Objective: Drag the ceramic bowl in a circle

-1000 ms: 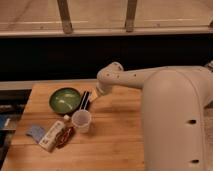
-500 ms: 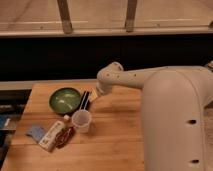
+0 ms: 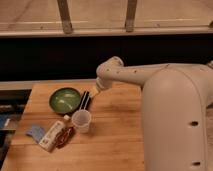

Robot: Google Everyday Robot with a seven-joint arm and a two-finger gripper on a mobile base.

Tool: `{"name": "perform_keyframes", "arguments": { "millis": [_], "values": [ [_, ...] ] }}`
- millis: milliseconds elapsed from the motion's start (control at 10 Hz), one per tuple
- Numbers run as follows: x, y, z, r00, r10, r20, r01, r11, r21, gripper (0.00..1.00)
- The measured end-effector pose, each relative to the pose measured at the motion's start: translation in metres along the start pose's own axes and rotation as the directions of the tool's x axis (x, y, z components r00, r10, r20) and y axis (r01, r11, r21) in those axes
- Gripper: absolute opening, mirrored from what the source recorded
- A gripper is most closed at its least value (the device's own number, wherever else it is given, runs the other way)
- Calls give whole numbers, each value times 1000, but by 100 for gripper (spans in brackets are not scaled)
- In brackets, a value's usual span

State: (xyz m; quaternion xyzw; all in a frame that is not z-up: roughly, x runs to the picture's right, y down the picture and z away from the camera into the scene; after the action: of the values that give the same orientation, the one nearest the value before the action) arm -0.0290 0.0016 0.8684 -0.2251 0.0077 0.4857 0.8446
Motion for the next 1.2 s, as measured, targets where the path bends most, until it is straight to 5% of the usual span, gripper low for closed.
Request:
{"name": "perform_keyframes", "arguments": {
  "millis": [300, 600, 1200],
  "values": [
    [-51, 22, 3, 996, -87, 22, 87, 996, -15, 80],
    [-90, 55, 14, 984, -143, 105, 155, 982, -111, 80],
    [-90, 61, 23, 982, -167, 84, 177, 976, -128, 80]
  ]
}}
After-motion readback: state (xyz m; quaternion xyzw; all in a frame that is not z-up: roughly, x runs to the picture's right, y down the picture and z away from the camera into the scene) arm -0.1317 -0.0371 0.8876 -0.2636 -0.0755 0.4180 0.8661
